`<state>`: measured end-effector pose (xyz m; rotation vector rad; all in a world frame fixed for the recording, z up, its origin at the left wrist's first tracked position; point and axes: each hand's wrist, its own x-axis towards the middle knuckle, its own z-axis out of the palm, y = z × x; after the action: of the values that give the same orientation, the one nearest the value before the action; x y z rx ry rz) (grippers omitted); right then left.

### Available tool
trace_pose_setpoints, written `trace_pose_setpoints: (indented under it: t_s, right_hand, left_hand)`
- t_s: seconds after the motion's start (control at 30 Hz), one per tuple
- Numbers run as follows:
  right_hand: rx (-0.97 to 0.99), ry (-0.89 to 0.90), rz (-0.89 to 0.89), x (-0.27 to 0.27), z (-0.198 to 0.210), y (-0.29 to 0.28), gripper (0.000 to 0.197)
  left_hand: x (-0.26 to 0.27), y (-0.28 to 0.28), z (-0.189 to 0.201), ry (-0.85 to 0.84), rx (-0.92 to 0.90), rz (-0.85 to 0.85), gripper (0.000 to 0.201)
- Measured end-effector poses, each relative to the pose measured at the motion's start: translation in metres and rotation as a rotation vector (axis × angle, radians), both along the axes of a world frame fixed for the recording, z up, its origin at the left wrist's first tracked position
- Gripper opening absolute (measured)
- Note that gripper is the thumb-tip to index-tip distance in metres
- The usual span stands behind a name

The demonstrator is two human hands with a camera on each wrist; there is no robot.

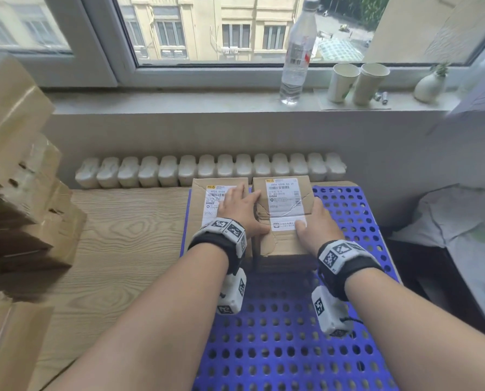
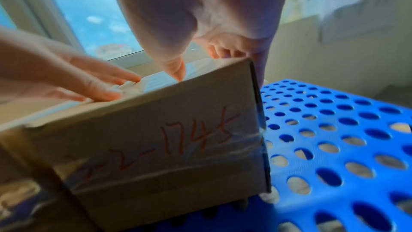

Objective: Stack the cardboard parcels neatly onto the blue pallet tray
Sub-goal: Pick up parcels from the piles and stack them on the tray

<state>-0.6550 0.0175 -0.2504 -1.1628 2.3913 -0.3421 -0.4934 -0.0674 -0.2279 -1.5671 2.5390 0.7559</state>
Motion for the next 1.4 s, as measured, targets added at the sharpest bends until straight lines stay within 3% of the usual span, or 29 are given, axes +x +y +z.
trace_pose_setpoints:
  t_s: [0.1,0.17,0.4,0.7,1.07,1.27,1.3,1.4]
  right_hand:
    - [0.007,0.264,0.229,0.011,0.006,0.007,0.066]
    - [0.036,0.345,0.32,0.017,0.008,0.015,0.061]
    - [0.033,0.344,0.349,0.038,0.019,0.039,0.057]
    - [-0.024,0.256,0.38,0.046,0.044,0.062,0.05]
    - [0.027,0.256,0.437,0.062,0.049,0.136,0.046]
    - [0.022,0.255,0.485,0.085,0.058,0.164,0.047]
    - [0.002,0.275,0.563,0.11,0.066,0.179,0.047]
    - [0.001,0.299,0.56,0.116,0.072,0.177,0.047]
  left_hand:
    - [-0.001,0.006,0.008,-0.017,-0.013,-0.038,0.083]
    - [0.0,0.013,0.01,-0.012,-0.036,-0.046,0.076]
    - [0.02,0.035,0.012,0.064,-0.081,-0.054,0.054]
    - [0.037,0.058,0.031,0.032,-0.131,-0.055,0.054]
    - [0.053,0.146,0.027,-0.062,-0.098,-0.01,0.056]
    - [0.08,0.179,0.033,-0.072,-0.14,0.05,0.058]
    - [0.11,0.203,0.039,-0.078,-0.151,0.117,0.058]
    - [0.118,0.207,0.045,-0.07,-0.179,0.098,0.058]
